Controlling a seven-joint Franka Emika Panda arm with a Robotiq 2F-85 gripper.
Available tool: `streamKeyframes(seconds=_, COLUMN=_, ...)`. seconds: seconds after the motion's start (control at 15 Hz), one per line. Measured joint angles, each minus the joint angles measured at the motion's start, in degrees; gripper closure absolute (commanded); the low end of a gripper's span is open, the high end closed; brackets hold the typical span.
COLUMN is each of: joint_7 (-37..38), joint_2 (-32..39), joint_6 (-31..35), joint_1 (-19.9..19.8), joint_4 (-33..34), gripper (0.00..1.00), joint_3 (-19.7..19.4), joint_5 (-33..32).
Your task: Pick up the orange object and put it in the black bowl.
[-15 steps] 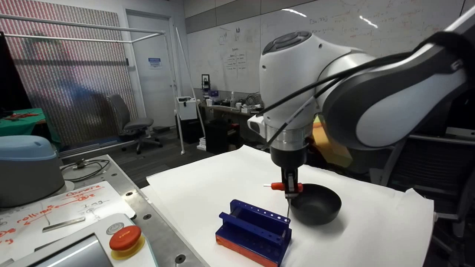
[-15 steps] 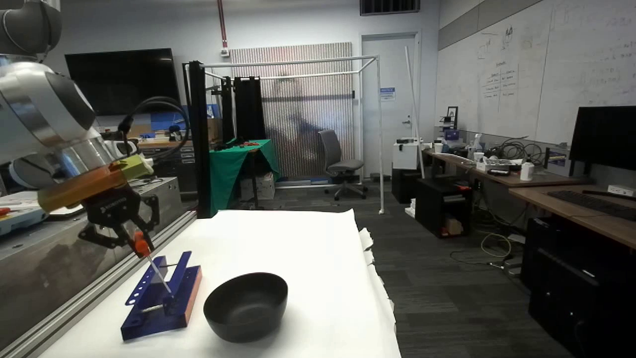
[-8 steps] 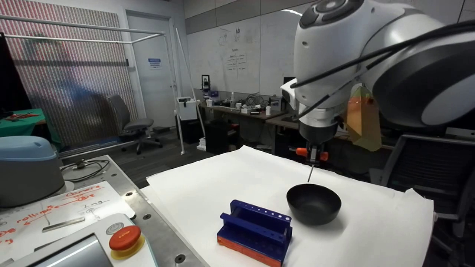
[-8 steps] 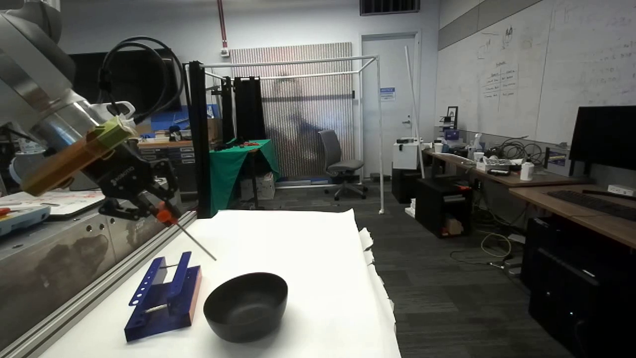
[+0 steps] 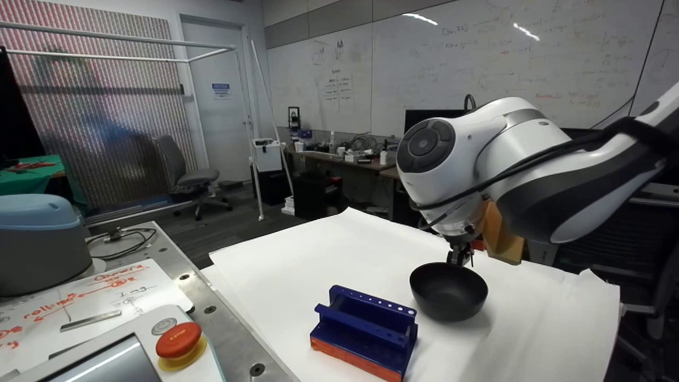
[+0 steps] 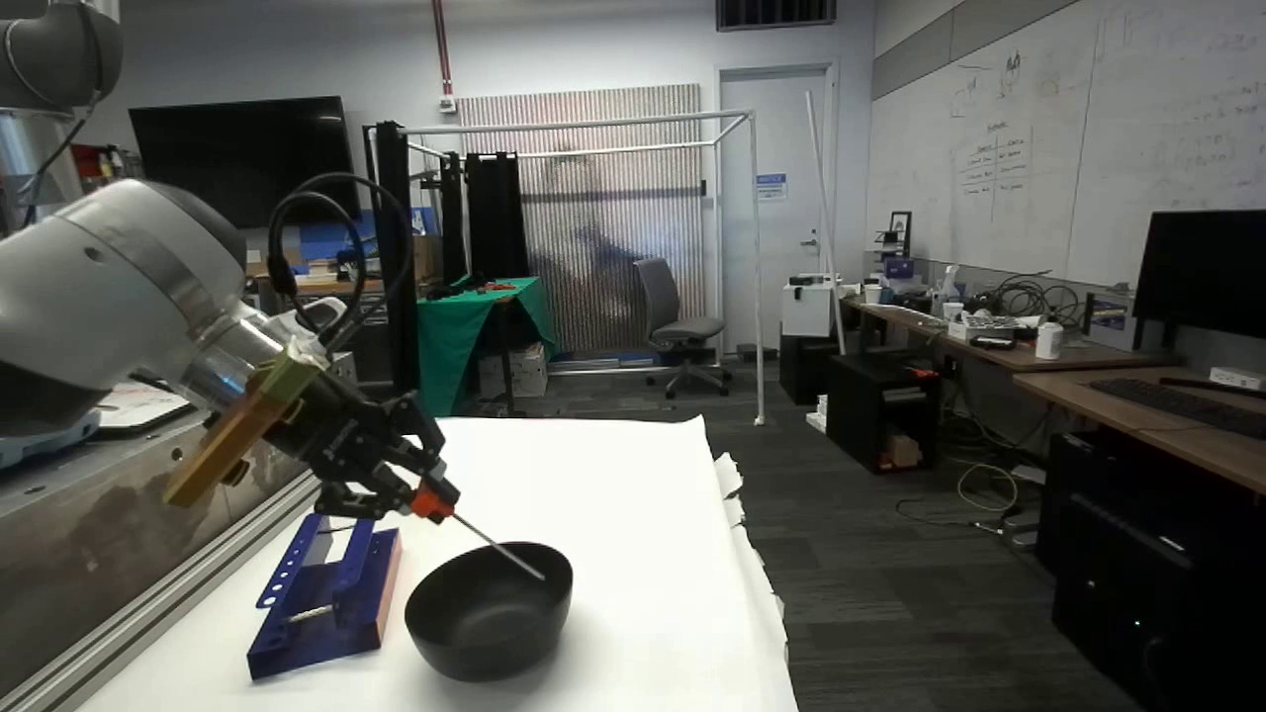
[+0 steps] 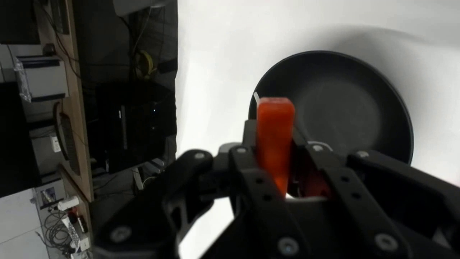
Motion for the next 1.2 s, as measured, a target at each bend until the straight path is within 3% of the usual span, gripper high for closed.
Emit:
streamKeyframes(seconds=0.2, joint_7=-0.1, joint_2=5.4, joint_6=-0.6, joint_1=-0.1, joint_4=3.5, gripper=0.88, joint_3=-0.4, joint_5=2.6)
streamKeyframes(seconds=0.33, joint_7=-0.1, joint_2=8.3, joint_6=-0.6, joint_1=-0.1, joint_4=5.9, gripper=0.53, joint_3=-0.6, joint_5=4.1)
streamKeyframes(seconds=0.8, joint_7=-0.9, joint_2=14.5, joint_6=-0.7, joint_1=-0.1, joint_4=12.0, gripper=0.02, joint_3=-1.5, joint_5=9.5)
streamKeyframes(seconds=1.2, joint_7=-11.6, joint_2=10.8, joint_6=4.2, joint_1=0.0, joint_4=9.0, gripper=0.0, joint_3=-0.4, joint_5=21.0)
